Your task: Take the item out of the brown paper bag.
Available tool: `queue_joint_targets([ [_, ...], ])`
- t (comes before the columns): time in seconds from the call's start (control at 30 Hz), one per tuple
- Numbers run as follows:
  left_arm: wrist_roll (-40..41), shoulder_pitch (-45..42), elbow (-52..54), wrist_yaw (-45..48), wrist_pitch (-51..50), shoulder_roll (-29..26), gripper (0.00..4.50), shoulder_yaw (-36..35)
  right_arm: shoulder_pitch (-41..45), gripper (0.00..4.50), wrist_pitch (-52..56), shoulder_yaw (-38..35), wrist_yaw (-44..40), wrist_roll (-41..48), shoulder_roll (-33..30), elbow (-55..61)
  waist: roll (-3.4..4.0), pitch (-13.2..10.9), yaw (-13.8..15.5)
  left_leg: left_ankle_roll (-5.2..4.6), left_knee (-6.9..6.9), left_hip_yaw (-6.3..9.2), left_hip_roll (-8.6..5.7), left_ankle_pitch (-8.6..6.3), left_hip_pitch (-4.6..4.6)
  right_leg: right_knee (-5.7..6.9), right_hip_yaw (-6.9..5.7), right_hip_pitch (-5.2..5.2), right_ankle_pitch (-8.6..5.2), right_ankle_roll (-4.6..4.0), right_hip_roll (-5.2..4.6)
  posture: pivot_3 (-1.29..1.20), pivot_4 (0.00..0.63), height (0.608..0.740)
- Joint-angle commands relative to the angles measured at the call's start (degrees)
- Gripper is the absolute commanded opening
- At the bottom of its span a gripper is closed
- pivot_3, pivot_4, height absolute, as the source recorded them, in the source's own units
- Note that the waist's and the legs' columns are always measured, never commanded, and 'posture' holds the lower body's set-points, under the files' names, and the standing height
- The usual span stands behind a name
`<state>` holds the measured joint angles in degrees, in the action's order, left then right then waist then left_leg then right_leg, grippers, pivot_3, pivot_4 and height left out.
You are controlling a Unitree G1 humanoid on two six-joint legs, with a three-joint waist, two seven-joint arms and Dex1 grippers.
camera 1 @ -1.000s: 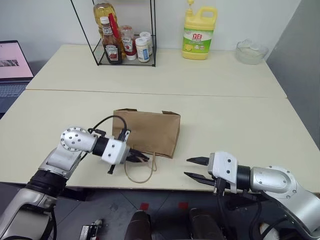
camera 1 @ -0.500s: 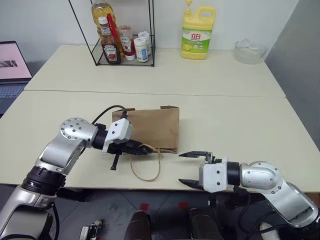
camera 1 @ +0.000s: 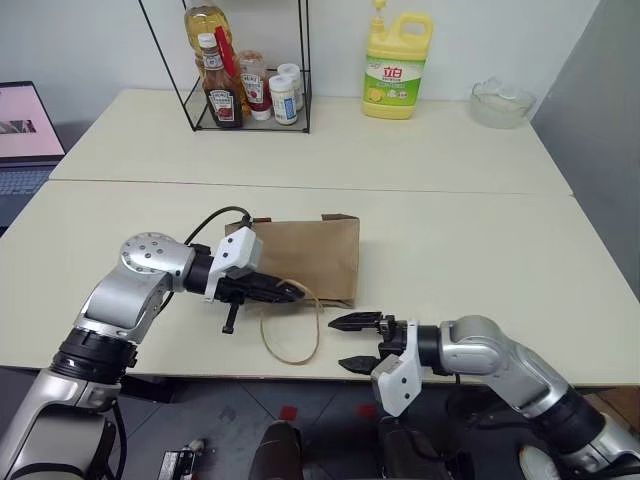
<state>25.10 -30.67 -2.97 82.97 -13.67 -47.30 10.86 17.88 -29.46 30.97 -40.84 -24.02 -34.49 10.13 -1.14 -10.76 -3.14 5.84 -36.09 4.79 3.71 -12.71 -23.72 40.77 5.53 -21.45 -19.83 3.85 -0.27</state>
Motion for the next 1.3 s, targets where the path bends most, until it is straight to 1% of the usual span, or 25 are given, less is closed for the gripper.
queue_joint_targets([
  [0.03, 1.18, -2.32, 1.94, -0.3, -2.33, 0.59, 0.0, -2.07, 2.16, 3.67, -2.73, 0.55, 1.79, -2.99, 1.53, -2.29, 0.0, 0.0, 0.01, 0.0, 0.0, 0.0, 0.0, 0.0, 0.0, 0.0, 0.0, 0.0, 0.0, 0.0, 0.0, 0.0, 0.15, 0.74],
  [0.2, 0.55, -3.88, 1.53, -0.13, -3.45, 1.5, 0.0, -2.08, 4.8, 3.67, -3.95, 1.82, 3.04, -6.69, 4.08, -6.64, 0.0, 0.0, -0.01, 0.0, -0.01, 0.0, 0.0, 0.0, 0.02, 0.02, 0.0, 0.01, 0.0, 0.0, 0.0, 0.0, 0.15, 0.74],
  [0.37, 0.16, -4.31, 1.6, -0.24, -3.9, 2.0, 0.0, -2.14, 6.74, 3.67, -3.98, 2.52, 3.62, -8.14, 6.24, -10.03, 0.0, 0.0, -0.06, 0.0, 0.0, 0.0, 0.0, 0.0, 0.05, 0.04, 0.0, 0.02, 0.0, -0.01, 0.0, 0.0, 0.15, 0.74],
  [0.47, 0.2, -4.29, 1.93, -0.28, -4.25, 2.04, 0.0, -2.2, 7.37, 3.11, -3.54, 2.9, 3.49, -8.58, 7.14, -11.47, 0.0, 0.0, -0.07, 0.0, 0.0, 0.0, 0.0, 0.0, 0.06, 0.04, 0.01, 0.03, 0.0, -0.01, 0.0, 0.0, 0.15, 0.74],
  [0.6, 0.39, -4.27, 2.63, -0.19, -4.87, 1.85, 0.0, -2.38, 7.82, 1.66, -2.79, 2.91, 3.02, -8.42, 7.79, -12.92, 0.0, 0.0, -0.09, 0.0, 0.0, 0.0, 0.0, 0.0, 0.06, 0.04, 0.01, 0.03, 0.0, -0.01, -0.01, 0.0, 0.15, 0.74],
  [0.63, 0.43, -4.35, 2.68, -0.11, -5.06, 1.8, 0.0, -2.41, 7.88, 1.37, -2.6, 2.85, 2.89, -8.27, 7.89, -13.19, 0.0, 0.0, -0.09, 0.0, 0.0, 0.0, 0.0, 0.0, 0.06, 0.04, 0.0, 0.03, 0.0, -0.01, 0.0, 0.0, 0.15, 0.74],
  [0.73, 0.34, -4.65, 2.61, 0.12, -5.22, 1.67, 0.0, -2.47, 7.95, 0.18, -1.79, 2.74, 2.27, -7.45, 8.06, -13.9, 0.0, 0.0, -0.09, 0.0, 0.0, 0.0, 0.0, 0.0, 0.06, 0.04, 0.01, 0.03, 0.0, -0.01, -0.01, 0.0, 0.15, 0.74],
  [0.77, 0.31, -4.78, 2.56, 0.12, -5.28, 1.69, 0.0, -2.52, 7.95, 0.01, -1.6, 2.76, 1.96, -7.14, 8.05, -14.06, 0.0, 0.0, -0.09, 0.0, 0.0, 0.0, 0.0, 0.0, 0.06, 0.04, 0.01, 0.03, 0.0, -0.01, -0.01, 0.0, 0.15, 0.74],
  [0.9, 0.41, -7.01, 1.29, -1.09, -6.46, 2.56, 0.0, -3.23, 7.26, 0.01, -0.85, 3.44, -0.61, -5.64, 7.18, -14.3, 0.0, 0.0, -0.07, 0.0, 0.0, 0.0, 0.0, 0.0, 0.07, 0.03, 0.0, 0.06, 0.0, -0.01, -0.01, 0.0, 0.15, 0.74],
  [1.03, 0.72, -12.42, -2.03, -2.82, -8.64, 4.49, 0.0, -4.1, 5.92, 0.01, 0.45, 4.31, -3.37, -5.15, 6.11, -13.99, -0.05, 0.03, 0.39, 0.0, -0.02, 0.01, -0.04, 0.0, 0.07, 0.0, -0.02, 0.11, 0.0, -0.01, -0.05, 0.0, 0.15, 0.74],
  [1.13, 1.02, -15.09, -3.03, -2.18, -10.15, 5.01, 0.0, -4.09, 5.48, 0.01, 0.69, 3.18, -2.16, -4.88, 6.14, -13.35, -0.07, 0.04, 0.38, 0.0, -0.02, 0.0, -0.07, 0.0, 0.07, -0.04, -0.02, 0.12, 0.0, -0.01, -0.07, 0.0, 0.15, 0.74],
  [1.3, 0.63, -13.59, -1.05, -0.49, -10.12, 4.42, 0.0, -3.5, 4.09, 0.01, -0.91, 0.93, 1.38, -4.57, 5.94, -10.96, -0.07, 0.04, 0.31, 0.01, 0.01, 0.0, -0.06, 0.0, 0.07, -0.04, -0.01, 0.1, 0.0, -0.01, -0.07, 0.0, 0.15, 0.74],
])
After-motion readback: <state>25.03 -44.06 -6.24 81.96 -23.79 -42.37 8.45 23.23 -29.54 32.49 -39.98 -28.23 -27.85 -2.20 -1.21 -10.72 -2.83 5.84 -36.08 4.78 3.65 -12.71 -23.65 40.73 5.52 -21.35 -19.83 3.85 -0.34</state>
